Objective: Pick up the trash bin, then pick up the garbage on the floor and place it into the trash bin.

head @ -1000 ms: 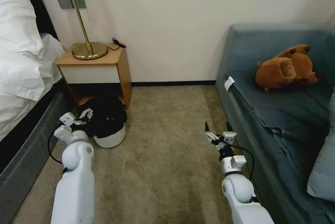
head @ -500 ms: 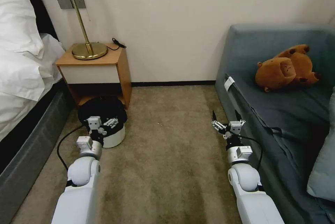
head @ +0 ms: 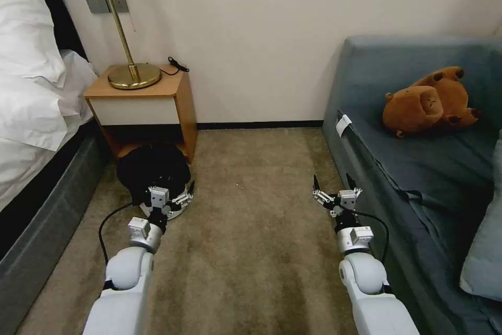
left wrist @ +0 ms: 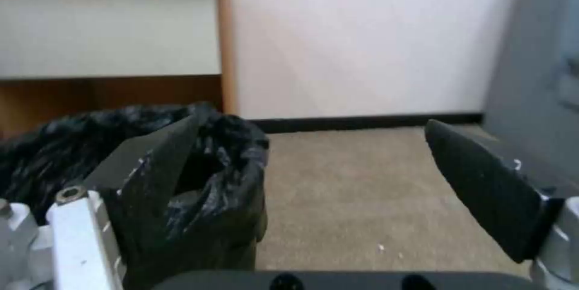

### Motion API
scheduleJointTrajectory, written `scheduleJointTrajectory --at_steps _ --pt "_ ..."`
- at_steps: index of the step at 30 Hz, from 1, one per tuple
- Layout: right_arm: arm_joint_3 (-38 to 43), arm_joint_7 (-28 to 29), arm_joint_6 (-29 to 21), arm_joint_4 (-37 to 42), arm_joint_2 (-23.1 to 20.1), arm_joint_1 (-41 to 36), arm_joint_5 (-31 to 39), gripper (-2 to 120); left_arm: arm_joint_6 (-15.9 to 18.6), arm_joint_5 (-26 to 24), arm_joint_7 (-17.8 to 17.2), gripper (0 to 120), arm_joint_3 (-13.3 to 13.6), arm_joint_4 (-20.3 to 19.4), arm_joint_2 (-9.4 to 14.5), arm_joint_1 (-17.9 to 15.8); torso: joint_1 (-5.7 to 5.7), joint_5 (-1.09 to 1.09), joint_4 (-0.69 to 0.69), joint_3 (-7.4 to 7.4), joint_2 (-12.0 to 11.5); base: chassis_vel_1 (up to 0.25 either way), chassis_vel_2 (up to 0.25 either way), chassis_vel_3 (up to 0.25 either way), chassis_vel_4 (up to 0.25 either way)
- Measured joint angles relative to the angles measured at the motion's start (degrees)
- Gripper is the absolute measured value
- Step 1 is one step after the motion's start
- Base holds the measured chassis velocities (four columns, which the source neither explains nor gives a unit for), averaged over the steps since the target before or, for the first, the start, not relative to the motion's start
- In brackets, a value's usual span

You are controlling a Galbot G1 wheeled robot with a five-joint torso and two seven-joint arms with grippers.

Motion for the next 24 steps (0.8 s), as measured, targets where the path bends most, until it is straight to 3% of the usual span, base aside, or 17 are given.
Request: scheduleJointTrajectory --at_steps 5,24 --pt "-0.04 -1.05 -0.69 -0.29 -0.17 0.35 -0.31 100 0.10 -3.89 -7.58 100 2.71 0.69 -0.74 -0.71 0.00 -0.01 -0.01 0.00 0.00 0.000 0.000 0.000 0.000" --pt "0.95 -3.49 -0.21 -0.50 -0.10 0.15 -1.53 100 0.33 -3.75 -7.28 100 2.52 0.68 -0.56 -0.71 0.00 -0.01 0.00 0.00 0.00 0.000 0.000 0.000 0.000"
